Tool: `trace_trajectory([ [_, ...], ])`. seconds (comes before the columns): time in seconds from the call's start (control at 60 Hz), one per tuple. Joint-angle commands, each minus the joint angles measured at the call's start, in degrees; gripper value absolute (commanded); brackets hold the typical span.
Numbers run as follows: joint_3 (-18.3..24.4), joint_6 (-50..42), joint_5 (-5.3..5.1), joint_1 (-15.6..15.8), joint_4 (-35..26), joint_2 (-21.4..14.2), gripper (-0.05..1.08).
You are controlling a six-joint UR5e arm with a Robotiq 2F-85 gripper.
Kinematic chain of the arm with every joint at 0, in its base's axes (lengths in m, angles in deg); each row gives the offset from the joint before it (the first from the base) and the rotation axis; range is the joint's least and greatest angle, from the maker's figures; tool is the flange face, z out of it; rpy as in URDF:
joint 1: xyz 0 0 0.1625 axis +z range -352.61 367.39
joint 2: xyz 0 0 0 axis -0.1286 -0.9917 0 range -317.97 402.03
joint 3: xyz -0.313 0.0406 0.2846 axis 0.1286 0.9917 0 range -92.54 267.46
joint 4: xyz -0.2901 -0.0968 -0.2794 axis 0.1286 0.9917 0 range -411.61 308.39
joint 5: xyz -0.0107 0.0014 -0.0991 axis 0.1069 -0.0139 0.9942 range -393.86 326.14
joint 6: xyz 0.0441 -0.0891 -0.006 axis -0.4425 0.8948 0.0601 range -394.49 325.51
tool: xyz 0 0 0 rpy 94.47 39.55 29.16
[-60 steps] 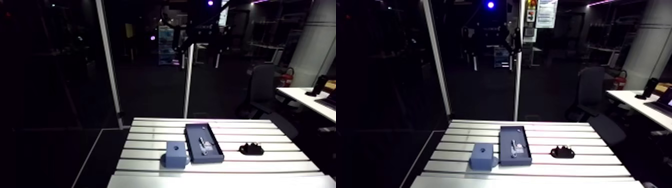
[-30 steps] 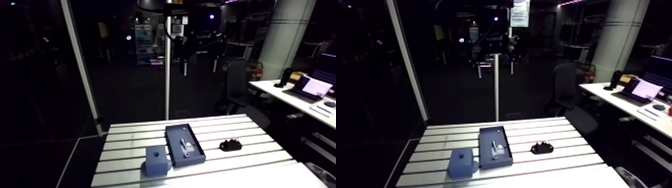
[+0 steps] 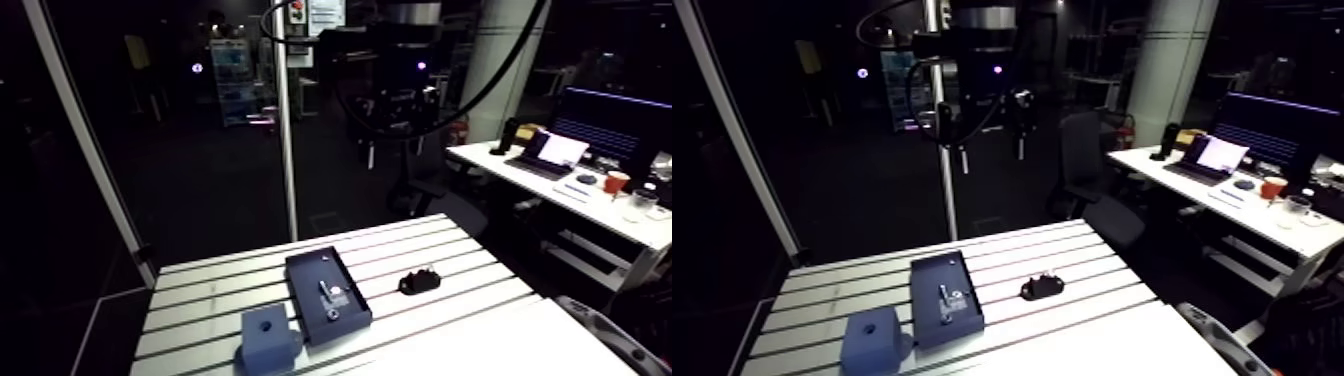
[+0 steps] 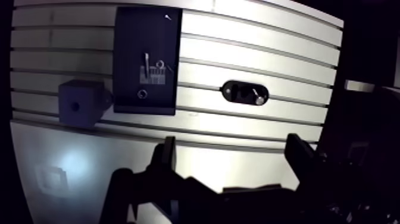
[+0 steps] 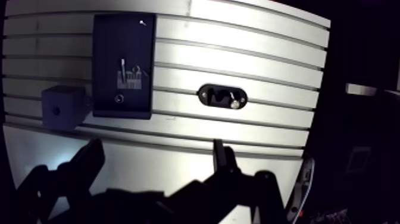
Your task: Pick up the M10 bolt and insert it into the hex recess until seated.
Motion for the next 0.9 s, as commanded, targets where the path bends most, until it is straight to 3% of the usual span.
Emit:
trace_trajectory([
  [0.017, -4.74, 7.39, -0.32, -4.95, 7.96, 3.28, 0.01],
  [0.15, -6.15, 9.62, -0.64, -6.58, 9.92, 3.97, 0.01],
  [0.283, -7.67, 11.35, -1.94, -8.02, 11.92, 4.16, 0.01],
  [0.483, -9.34, 13.24, -2.85, -10.72, 14.19, 5.01, 0.01],
  [0.9, -12.0, 13.25, -2.7, -11.68, 18.03, 6.69, 0.01],
])
